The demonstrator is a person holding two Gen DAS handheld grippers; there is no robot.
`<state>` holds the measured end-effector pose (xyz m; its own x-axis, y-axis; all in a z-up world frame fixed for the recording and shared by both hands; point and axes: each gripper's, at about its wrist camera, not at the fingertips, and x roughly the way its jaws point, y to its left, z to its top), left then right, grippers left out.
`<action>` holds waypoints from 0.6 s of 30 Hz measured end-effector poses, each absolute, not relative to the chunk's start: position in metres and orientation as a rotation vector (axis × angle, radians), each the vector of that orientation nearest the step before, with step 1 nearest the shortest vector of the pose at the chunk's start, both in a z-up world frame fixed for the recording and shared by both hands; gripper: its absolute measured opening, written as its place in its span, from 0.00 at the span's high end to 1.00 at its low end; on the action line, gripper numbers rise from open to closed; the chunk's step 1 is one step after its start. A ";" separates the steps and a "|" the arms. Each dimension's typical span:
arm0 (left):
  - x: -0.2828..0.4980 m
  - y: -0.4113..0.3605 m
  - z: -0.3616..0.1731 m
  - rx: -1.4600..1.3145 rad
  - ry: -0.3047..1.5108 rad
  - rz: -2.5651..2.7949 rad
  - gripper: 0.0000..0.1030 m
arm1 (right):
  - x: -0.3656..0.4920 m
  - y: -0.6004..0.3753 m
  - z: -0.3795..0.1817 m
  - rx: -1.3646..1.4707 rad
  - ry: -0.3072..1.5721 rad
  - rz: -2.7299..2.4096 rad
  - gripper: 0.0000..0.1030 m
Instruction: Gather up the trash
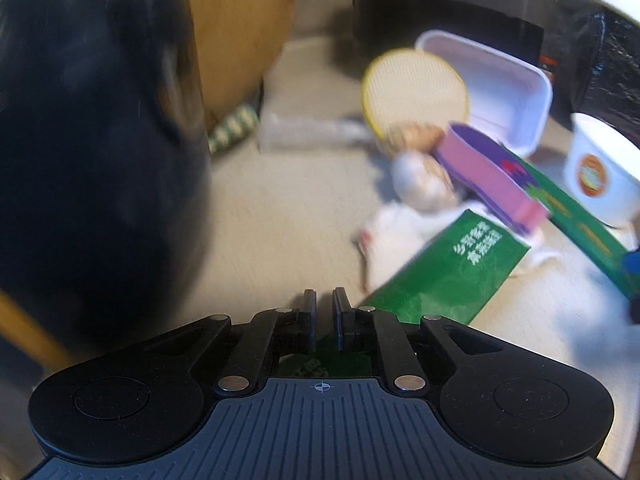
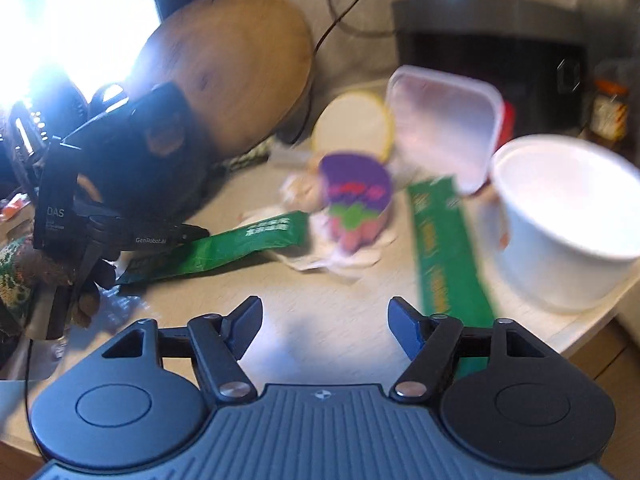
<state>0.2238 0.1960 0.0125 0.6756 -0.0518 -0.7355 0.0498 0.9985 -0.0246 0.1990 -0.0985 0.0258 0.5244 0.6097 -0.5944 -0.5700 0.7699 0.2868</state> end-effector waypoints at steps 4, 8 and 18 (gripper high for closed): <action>0.195 0.191 0.018 -0.096 0.862 -0.125 0.88 | 0.190 -0.082 0.011 0.034 0.757 0.750 0.46; 0.158 0.175 0.043 0.001 0.783 -0.253 0.86 | 0.182 -0.081 0.009 0.011 0.740 0.745 0.46; 0.124 0.129 0.022 0.400 0.753 -0.299 0.84 | 0.168 -0.111 0.032 -0.042 0.606 0.622 0.17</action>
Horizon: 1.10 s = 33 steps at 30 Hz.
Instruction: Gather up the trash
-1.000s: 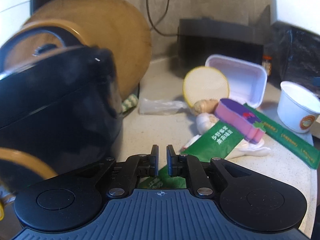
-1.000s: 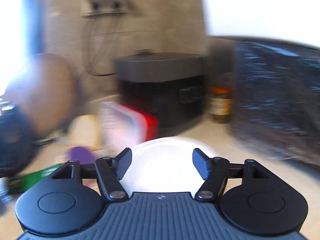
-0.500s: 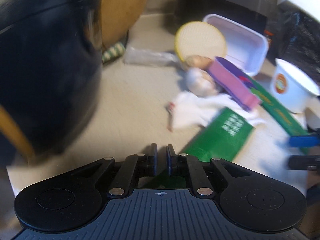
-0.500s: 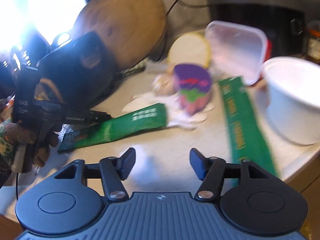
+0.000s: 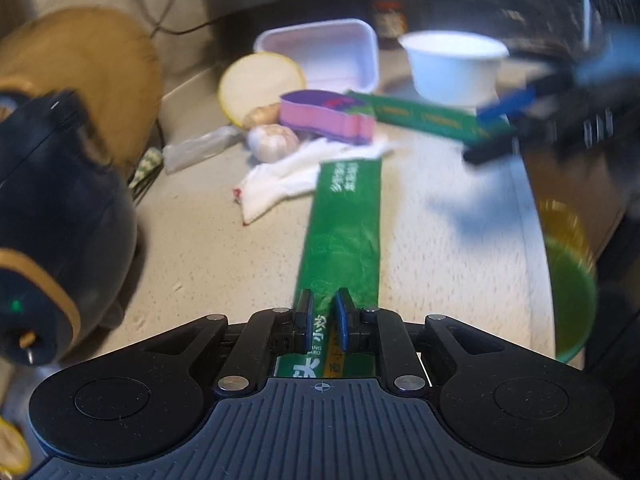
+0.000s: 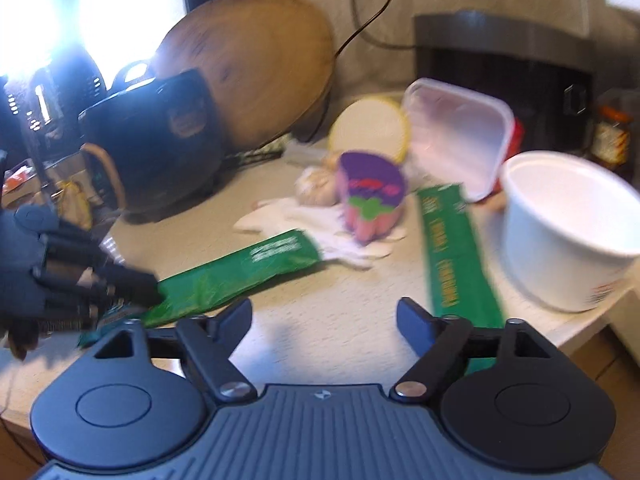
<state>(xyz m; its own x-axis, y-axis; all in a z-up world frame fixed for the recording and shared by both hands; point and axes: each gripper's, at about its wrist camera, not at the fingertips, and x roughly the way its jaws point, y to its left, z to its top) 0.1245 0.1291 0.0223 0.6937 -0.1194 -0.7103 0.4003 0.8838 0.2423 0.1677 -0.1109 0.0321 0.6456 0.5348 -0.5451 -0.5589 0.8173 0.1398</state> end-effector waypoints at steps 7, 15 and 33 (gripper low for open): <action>0.117 0.115 0.017 0.485 0.751 -0.358 0.64 | 0.169 -0.148 0.047 0.014 0.596 0.504 0.00; 0.126 0.116 0.020 0.446 0.714 -0.346 0.58 | 0.165 -0.179 0.056 0.056 0.586 0.432 0.00; 0.183 0.157 0.020 0.182 0.801 -0.242 0.56 | 0.215 -0.223 0.065 0.049 0.470 0.260 0.00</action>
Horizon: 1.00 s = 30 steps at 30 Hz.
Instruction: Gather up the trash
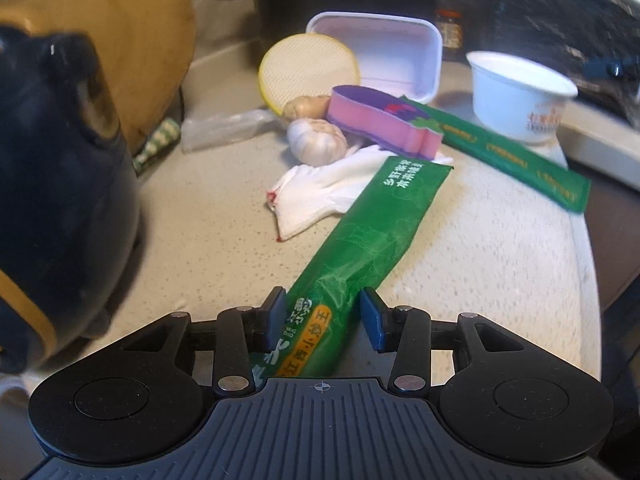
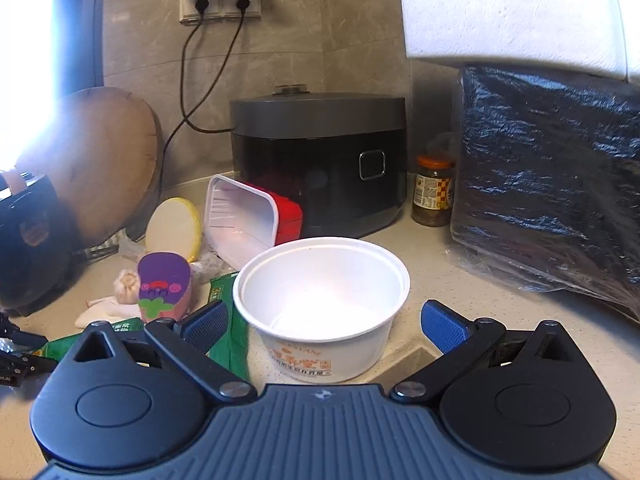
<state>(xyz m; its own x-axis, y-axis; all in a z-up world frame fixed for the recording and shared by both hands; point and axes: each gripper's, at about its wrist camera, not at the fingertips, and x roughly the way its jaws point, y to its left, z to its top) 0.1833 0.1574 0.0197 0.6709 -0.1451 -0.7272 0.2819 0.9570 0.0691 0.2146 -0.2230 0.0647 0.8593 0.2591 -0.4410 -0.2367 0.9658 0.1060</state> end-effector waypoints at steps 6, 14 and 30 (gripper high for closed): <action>0.177 0.159 0.023 0.153 0.716 -0.253 0.79 | 0.258 -0.231 0.066 0.127 0.495 0.161 0.00; 0.137 0.119 0.056 0.196 0.607 -0.314 0.82 | 0.326 -0.243 0.023 0.299 0.800 0.141 0.74; 0.048 -0.008 0.049 0.031 0.476 -0.619 0.82 | 0.144 -0.300 0.007 0.091 0.723 0.204 0.93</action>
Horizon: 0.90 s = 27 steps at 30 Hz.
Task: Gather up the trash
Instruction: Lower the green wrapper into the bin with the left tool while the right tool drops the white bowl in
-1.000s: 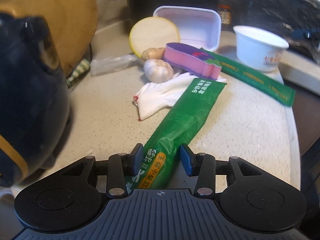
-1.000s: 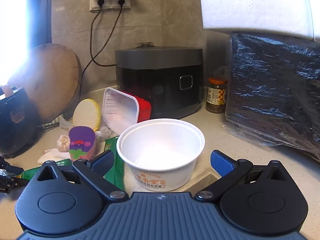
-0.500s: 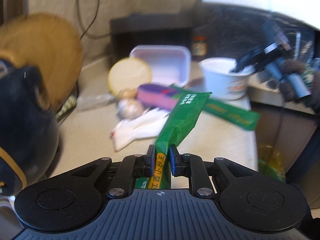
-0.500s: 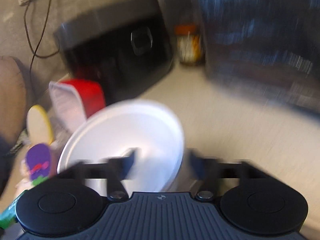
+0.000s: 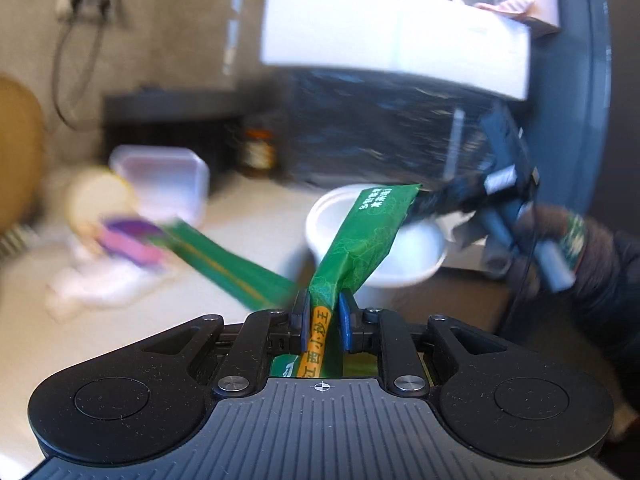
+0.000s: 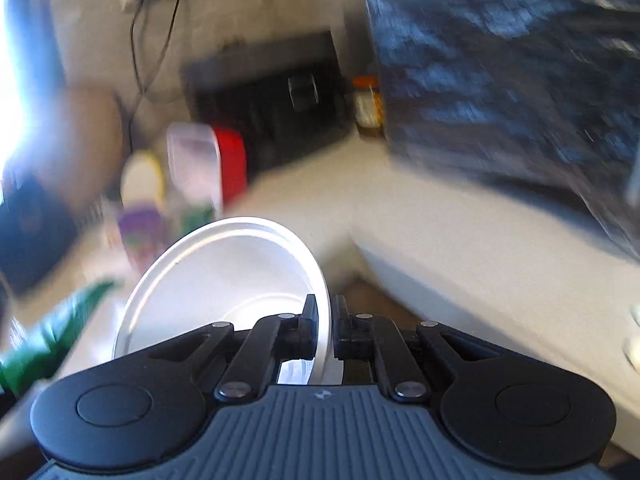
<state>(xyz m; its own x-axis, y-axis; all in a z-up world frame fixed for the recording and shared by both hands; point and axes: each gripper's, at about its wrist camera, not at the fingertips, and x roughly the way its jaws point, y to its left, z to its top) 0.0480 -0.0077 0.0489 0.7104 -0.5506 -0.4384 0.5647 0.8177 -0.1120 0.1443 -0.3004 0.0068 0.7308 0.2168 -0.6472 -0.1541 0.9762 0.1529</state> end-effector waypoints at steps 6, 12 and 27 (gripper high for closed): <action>0.077 -0.041 -0.068 -0.154 0.803 -0.651 0.82 | 0.136 -0.298 -0.142 -0.044 1.013 0.135 0.93; 0.118 -0.044 -0.155 -0.254 0.995 -0.543 0.82 | 0.182 -0.277 -0.285 -0.110 1.258 0.124 0.93; 0.153 -0.048 -0.230 -0.280 1.161 -0.442 0.83 | 0.254 -0.249 -0.470 -0.138 1.618 0.078 0.55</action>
<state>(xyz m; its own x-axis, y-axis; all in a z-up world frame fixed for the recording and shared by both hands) 0.1530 -0.0483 -0.2304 0.3273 -0.4735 -0.8177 0.1903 0.8807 -0.4338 0.2537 -0.2494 -0.4702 -0.0475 -0.0410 -0.9980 -0.1367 0.9900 -0.0342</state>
